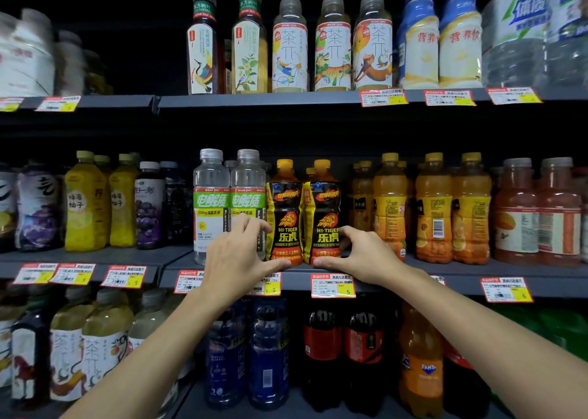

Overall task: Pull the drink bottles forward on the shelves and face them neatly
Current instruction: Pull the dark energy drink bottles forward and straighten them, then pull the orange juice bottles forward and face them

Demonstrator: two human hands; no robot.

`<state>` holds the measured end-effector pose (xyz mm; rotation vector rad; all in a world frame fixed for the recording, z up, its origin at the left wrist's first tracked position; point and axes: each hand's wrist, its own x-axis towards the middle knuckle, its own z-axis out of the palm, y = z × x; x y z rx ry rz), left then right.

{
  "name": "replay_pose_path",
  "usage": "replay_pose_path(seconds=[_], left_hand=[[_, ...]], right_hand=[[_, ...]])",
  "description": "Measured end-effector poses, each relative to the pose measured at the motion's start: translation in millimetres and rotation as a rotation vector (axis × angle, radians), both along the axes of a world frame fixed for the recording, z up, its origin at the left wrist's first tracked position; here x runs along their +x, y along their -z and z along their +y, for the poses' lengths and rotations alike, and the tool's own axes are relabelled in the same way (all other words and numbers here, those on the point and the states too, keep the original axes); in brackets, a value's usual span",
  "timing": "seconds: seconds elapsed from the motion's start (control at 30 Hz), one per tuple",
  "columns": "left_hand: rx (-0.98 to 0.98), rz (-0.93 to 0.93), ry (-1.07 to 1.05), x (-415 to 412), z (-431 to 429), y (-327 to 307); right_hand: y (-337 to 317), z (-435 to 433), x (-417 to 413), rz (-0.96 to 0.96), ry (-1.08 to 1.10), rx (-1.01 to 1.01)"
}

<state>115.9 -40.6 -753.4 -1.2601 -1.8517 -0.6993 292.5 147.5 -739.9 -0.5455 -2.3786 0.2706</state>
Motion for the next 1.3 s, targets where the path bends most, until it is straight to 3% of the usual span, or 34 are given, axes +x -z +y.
replay_pose_path(seconds=[1.3], left_hand=[[0.031, 0.073, 0.008, -4.3, 3.1, 1.4]], right_hand=[[2.7, 6.6, -4.0, -0.032, -0.023, -0.104]])
